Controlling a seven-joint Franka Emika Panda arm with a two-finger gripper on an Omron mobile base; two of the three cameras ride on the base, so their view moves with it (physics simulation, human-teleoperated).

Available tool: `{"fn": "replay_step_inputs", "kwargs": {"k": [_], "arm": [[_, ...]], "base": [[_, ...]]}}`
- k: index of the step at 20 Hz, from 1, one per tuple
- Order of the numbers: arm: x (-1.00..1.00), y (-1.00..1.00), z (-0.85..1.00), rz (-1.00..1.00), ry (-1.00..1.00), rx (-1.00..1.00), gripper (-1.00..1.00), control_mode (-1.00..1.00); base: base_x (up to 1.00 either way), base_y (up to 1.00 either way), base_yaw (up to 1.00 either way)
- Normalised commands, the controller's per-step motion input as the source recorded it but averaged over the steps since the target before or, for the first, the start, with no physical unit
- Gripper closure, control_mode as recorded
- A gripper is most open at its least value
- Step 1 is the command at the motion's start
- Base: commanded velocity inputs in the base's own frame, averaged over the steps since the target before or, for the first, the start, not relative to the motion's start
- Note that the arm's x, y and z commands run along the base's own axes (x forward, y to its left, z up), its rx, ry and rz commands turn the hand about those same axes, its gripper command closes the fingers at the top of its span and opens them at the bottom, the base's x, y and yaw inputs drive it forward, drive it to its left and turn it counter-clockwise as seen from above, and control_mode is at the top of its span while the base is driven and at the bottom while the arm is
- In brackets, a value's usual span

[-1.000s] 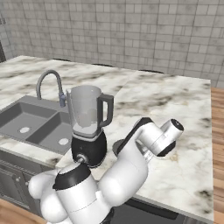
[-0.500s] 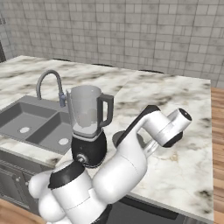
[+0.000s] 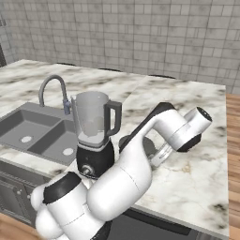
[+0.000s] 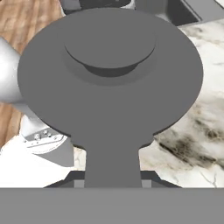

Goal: Grab the lemon and onion from the fridge, place them in the blender, close the lid, and turn on the blender to create a marinade.

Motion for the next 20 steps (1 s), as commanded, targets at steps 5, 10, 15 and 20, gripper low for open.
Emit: {"fn": "replay_step_inputs", "kwargs": {"k": [5, 10, 15, 20], "arm": [[-0.09, 0.10, 0.39, -0.08, -0.09, 0.00, 1.00, -1.00], [0.00, 0.20, 0.35, -0.14, -0.13, 0.00, 1.00, -1.00], [-0.01, 0.13, 0.46, -0.12, -0.09, 0.00, 1.00, -1.00], [-0.08, 0.04, 0.56, -0.06, -0.03, 0.00, 1.00, -1.00]], "base": [[0.00, 0.00, 0.00], [0.00, 0.00, 0.00], [0.00, 0.00, 0.00], [0.00, 0.00, 0.00]]}}
